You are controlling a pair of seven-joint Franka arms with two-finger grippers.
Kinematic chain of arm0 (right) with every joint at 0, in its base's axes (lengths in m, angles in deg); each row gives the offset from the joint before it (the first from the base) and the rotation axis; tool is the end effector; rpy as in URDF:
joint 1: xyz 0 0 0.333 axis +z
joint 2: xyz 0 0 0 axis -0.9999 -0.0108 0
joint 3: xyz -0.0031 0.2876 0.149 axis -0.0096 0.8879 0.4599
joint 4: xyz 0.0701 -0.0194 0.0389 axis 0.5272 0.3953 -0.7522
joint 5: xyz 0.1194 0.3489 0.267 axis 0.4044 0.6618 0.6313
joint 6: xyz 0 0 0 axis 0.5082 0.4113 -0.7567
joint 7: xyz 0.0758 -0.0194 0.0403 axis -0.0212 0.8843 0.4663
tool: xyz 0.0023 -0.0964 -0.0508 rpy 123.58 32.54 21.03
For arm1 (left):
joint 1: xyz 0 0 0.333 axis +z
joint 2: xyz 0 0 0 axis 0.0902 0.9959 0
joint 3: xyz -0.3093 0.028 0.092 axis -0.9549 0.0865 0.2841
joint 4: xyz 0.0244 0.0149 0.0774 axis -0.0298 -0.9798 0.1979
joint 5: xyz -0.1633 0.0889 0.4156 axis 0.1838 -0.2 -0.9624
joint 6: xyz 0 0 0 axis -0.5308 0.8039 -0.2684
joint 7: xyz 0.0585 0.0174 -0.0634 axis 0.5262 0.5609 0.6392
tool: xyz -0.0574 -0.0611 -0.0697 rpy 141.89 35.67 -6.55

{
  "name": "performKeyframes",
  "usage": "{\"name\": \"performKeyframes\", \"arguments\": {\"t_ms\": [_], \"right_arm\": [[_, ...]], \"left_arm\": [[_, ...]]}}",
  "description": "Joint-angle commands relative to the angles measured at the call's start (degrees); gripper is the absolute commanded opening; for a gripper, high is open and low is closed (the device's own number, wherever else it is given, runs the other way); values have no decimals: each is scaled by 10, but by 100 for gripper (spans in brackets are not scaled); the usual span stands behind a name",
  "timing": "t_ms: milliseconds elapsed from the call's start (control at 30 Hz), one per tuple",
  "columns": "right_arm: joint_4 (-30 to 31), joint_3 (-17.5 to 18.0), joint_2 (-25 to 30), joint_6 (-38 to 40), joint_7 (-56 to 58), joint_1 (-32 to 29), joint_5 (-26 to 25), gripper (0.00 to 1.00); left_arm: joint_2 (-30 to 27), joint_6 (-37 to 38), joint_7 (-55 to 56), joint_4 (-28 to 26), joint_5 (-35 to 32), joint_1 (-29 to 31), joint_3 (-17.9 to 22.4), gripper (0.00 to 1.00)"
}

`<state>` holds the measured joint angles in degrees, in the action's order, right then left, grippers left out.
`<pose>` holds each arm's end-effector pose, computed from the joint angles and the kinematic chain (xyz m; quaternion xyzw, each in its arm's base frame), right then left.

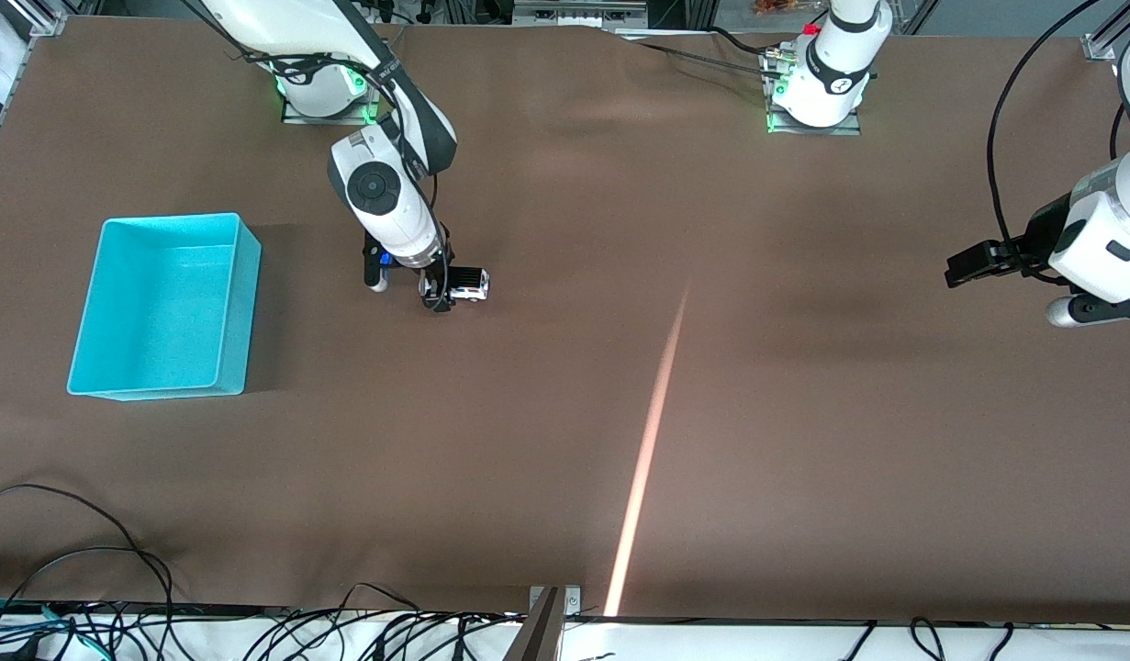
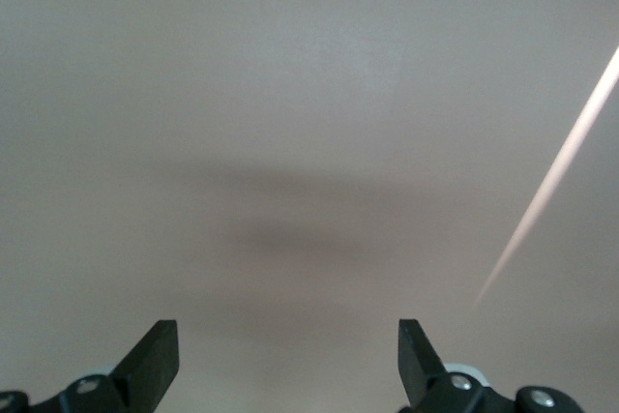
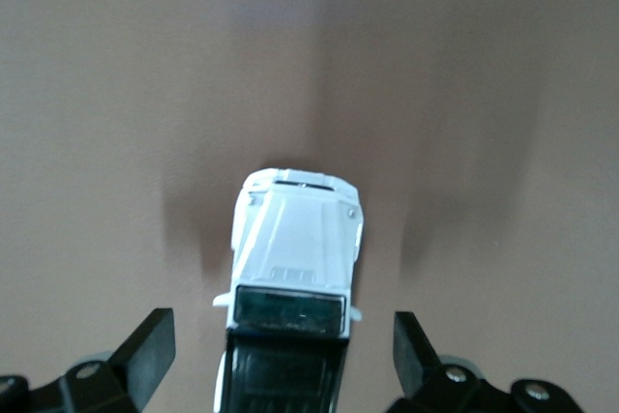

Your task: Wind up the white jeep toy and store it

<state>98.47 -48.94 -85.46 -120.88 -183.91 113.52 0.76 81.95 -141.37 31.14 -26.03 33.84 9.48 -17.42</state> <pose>0.4869 0.3217 0.1448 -0.7379 0.6737 0.0379 0.0120 0.6590 -0.0090 0.5534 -0.9950 -0.0840 0.0539 0.0037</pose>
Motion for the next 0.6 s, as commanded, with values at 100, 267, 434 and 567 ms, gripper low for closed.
{"name": "performKeyframes", "arguments": {"t_ms": [100,267,434,567], "right_arm": [[-1,-2,-14,-10,-24,18,-31,100],[-6,-2,-12,-6,-72,19,-33,17],[-20,-2,-11,12,-87,18,-41,0],[-47,-4,-9,56,-87,11,-43,0]], "left_arm": [[-4,3,-10,0,-4,2,1,100],[-4,3,-10,-1,-4,1,1,100],[-4,3,-10,-1,-4,2,1,100],[-4,3,-10,-1,-4,1,1,100]]}}
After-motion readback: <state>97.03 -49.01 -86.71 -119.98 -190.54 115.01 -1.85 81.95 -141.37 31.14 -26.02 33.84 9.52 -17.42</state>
